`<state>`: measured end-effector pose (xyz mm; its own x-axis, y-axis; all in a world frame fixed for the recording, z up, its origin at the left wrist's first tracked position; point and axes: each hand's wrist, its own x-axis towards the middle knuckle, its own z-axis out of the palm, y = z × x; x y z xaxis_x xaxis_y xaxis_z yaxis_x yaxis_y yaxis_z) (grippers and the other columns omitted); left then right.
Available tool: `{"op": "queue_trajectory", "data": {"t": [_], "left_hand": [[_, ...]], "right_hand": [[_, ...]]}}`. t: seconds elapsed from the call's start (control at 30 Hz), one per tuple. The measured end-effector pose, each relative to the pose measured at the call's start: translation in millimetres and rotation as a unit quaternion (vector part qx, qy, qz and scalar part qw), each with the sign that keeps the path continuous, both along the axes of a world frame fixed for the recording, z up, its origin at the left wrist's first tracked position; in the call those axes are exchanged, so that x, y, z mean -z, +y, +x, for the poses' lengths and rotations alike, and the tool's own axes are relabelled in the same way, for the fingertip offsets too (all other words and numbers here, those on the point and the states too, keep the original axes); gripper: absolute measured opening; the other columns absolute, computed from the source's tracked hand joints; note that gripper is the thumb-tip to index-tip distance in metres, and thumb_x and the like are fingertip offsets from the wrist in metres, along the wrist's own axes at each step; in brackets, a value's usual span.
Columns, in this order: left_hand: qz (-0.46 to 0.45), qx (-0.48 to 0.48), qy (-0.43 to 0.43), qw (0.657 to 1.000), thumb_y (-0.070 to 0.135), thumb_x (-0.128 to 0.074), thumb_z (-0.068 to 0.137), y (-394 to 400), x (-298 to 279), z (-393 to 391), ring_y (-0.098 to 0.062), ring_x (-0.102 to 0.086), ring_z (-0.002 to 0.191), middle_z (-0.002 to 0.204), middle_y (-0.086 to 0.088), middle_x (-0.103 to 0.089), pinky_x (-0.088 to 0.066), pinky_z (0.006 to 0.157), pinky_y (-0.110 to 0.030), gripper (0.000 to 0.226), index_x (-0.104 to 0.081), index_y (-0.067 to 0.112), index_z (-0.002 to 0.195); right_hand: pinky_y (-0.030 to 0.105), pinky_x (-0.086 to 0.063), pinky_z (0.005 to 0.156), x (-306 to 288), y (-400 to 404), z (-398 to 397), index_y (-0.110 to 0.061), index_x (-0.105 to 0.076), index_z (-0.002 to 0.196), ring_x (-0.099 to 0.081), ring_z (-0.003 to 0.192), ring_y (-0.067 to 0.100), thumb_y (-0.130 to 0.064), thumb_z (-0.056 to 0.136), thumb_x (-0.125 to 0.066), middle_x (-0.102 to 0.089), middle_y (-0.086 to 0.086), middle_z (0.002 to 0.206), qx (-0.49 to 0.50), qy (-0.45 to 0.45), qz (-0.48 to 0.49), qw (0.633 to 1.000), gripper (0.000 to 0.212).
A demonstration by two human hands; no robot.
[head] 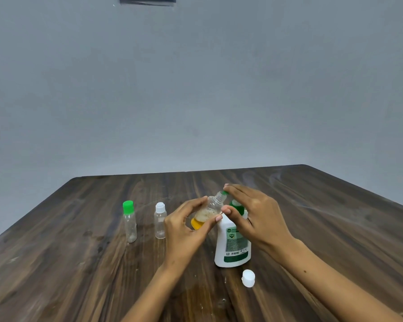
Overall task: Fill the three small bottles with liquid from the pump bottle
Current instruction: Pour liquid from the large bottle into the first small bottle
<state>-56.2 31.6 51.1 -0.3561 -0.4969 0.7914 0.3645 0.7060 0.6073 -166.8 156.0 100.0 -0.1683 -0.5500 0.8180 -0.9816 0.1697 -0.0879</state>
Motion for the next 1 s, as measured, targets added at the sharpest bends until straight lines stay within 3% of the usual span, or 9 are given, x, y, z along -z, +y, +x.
{"op": "queue_trajectory", "data": {"t": [0.27, 0.47, 1.0], "left_hand": [[-0.011, -0.009, 0.000, 1.000, 0.043, -0.076, 0.070, -2, 1, 0, 0.005, -0.065, 0.099, 0.102, 0.016, -0.069, -0.049, 0.082, -0.008, 0.046, -0.070, 0.020, 0.108], [-0.010, -0.007, 0.001, 1.000, 0.044, -0.076, 0.069, 0, 0, 1, 0.006, -0.064, 0.100, 0.103, 0.019, -0.068, -0.048, 0.081, -0.006, 0.045, -0.068, 0.022, 0.108], [-0.009, -0.002, -0.001, 1.000, 0.043, -0.076, 0.069, -2, 2, 0, 0.005, -0.065, 0.100, 0.102, 0.015, -0.069, -0.049, 0.083, -0.008, 0.047, -0.069, 0.019, 0.108]], "right_hand": [[0.022, -0.043, 0.083, 9, -1, 0, -0.010, -0.068, 0.114, -0.065, 0.101, 0.019, -0.071, 0.092, -0.021, -0.068, 0.003, 0.115, -0.003, -0.013, 0.007, 1.000, 0.080], [0.030, -0.040, 0.091, 1, 1, -3, -0.009, -0.067, 0.116, -0.062, 0.110, 0.021, -0.069, 0.093, -0.018, -0.065, 0.006, 0.120, -0.004, 0.020, 0.012, 1.000, 0.081], [0.024, -0.044, 0.087, 12, -4, -1, -0.011, -0.070, 0.112, -0.065, 0.105, 0.018, -0.070, 0.092, -0.023, -0.068, 0.002, 0.115, 0.000, -0.008, -0.014, 1.000, 0.078]]}}
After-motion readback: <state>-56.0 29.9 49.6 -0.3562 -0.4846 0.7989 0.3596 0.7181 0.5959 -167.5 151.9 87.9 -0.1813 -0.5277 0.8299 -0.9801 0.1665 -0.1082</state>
